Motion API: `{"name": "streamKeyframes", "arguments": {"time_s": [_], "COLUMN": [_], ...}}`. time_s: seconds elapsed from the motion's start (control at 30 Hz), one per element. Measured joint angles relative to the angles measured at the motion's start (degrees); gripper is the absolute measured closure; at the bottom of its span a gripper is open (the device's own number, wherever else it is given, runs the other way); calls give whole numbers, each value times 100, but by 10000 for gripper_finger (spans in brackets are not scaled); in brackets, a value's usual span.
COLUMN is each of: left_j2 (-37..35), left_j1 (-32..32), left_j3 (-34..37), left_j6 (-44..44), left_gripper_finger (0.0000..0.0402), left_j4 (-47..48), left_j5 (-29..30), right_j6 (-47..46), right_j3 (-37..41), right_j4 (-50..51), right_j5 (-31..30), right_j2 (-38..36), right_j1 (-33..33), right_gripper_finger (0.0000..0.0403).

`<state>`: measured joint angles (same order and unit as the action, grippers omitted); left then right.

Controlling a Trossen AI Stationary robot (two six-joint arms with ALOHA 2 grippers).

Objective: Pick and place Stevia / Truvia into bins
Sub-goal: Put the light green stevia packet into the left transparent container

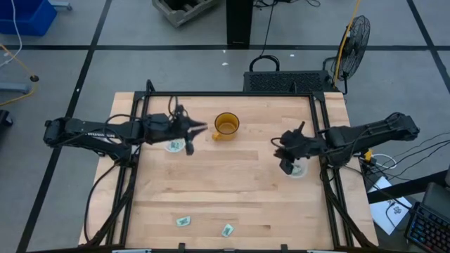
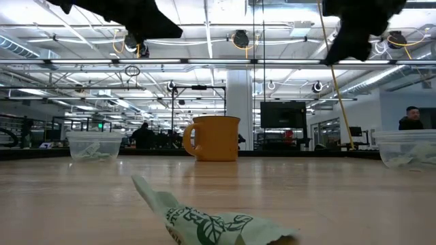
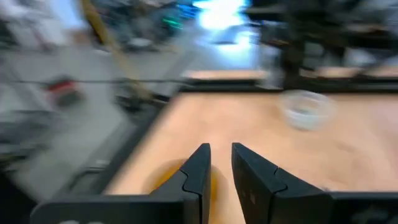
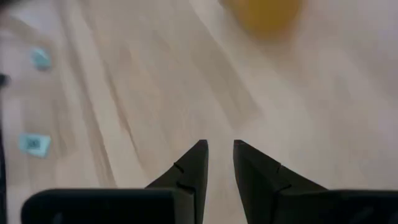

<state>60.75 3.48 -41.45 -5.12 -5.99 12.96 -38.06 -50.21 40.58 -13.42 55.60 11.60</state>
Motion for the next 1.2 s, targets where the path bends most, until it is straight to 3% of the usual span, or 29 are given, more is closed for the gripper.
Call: {"name": "streamKeyframes", "arguments": {"time_s": [0.13, 0.33, 0.47, 0.73, 0.87, 1.03, 1.2], "left_j2": [4, 484, 1005, 1753, 1980, 2188, 2254], "left_j1": [-259, -1120, -1757, -2604, -2760, -2673, -2443], "left_j3": [0, -1, 2, 0, 0, 0, 0], "left_j6": [467, 1561, 2400, 4412, 4684, 4409, 4954], "left_gripper_finger": [330, 329, 329, 329, 326, 320, 327], "left_j4": [741, 1602, 1653, 1894, 1832, 1824, 1862], "left_j5": [-688, -749, -765, -853, -810, -838, -798], "right_j6": [1589, 4171, 5162, 5245, 5295, 5565, 5649], "right_j3": [240, 978, 1397, 1746, 1746, 1746, 1746], "right_j4": [-1527, -3995, -5118, -5926, -6062, -6326, -6354], "right_j5": [-182, -180, -176, -158, -154, -146, -136], "right_j2": [24, 169, 238, 230, 231, 229, 229], "right_j1": [0, -35, -221, -806, -1028, -1197, -1257], "right_gripper_finger": [332, 332, 332, 332, 332, 332, 332]}}
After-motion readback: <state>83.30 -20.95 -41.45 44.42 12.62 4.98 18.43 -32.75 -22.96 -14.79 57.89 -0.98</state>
